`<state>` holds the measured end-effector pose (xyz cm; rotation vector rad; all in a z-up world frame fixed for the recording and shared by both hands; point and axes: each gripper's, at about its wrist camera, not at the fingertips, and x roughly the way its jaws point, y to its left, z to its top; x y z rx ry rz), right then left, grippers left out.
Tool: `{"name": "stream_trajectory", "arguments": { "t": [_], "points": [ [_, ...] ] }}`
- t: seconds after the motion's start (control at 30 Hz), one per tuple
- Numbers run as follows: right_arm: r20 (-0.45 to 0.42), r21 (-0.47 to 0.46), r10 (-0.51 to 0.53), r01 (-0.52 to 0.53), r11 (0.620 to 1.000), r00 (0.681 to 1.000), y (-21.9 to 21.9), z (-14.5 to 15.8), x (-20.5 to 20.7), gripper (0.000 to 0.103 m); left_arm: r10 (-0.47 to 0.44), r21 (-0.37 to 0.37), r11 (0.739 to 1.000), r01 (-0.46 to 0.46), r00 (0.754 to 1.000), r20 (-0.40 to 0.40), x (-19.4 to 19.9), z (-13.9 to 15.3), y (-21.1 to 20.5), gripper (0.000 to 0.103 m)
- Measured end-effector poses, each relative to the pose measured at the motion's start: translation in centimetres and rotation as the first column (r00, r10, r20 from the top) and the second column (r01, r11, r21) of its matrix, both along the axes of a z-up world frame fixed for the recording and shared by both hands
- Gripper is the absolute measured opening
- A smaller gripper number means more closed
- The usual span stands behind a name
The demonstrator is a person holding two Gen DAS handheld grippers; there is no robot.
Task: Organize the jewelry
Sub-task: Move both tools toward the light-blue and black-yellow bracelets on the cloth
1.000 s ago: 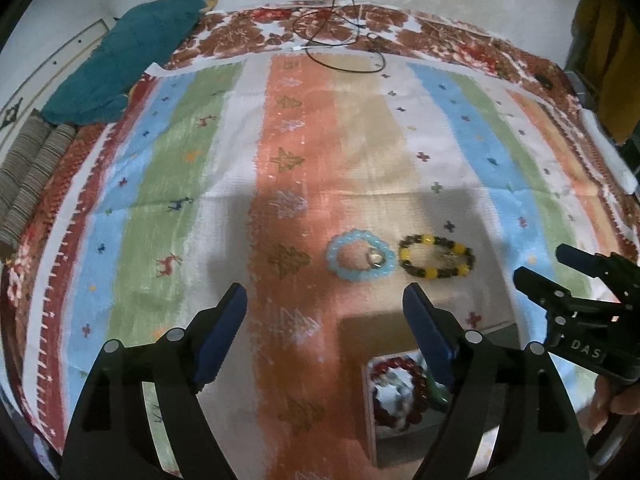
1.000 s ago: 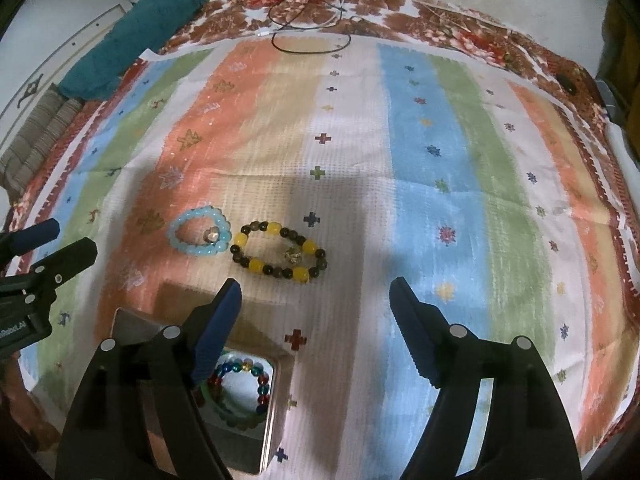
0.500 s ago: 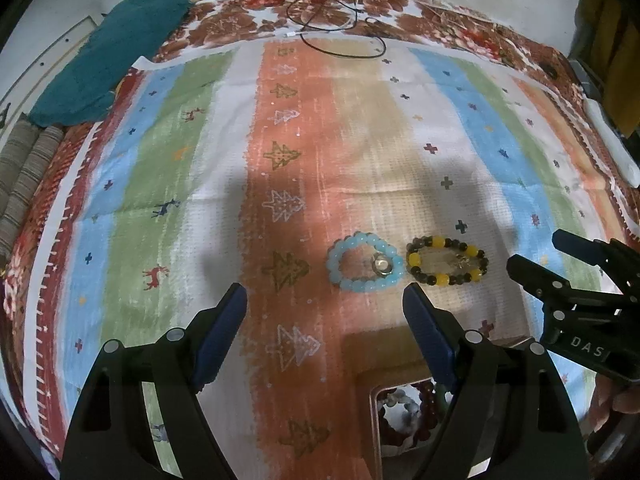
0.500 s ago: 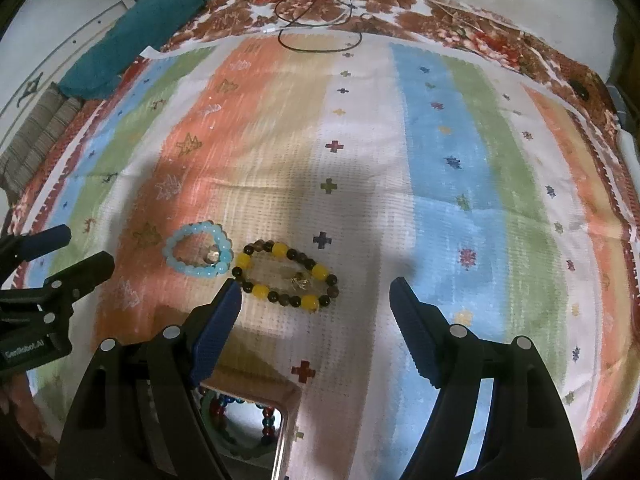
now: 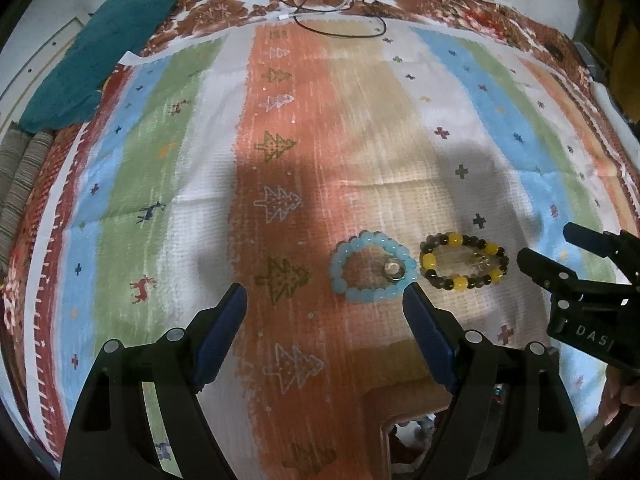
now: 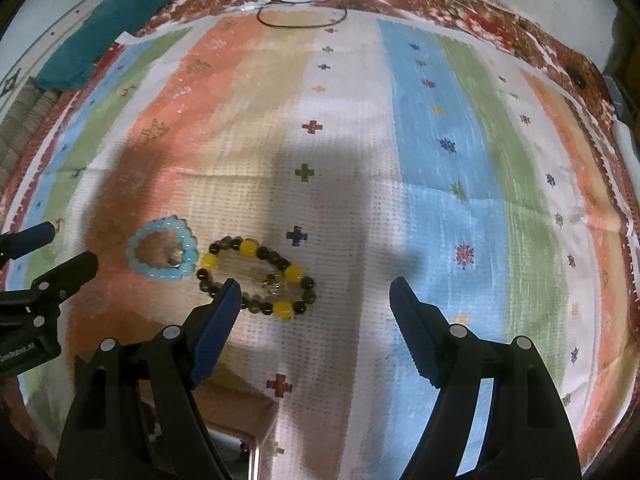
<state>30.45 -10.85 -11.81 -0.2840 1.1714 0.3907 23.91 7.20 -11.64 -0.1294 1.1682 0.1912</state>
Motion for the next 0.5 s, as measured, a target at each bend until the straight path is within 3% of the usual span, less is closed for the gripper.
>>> {"name": "stream_trajectory", "arguments": {
  "t": [0.5],
  "points": [
    [-0.067,-0.068,-0.03,0.026,0.997,0.997,-0.2,-3.5,2.0,0.077,-0.011,-0.01,1.0,0.01,0.999,-0.046,2.1,-2.3,0.5,0.079]
  ]
}}
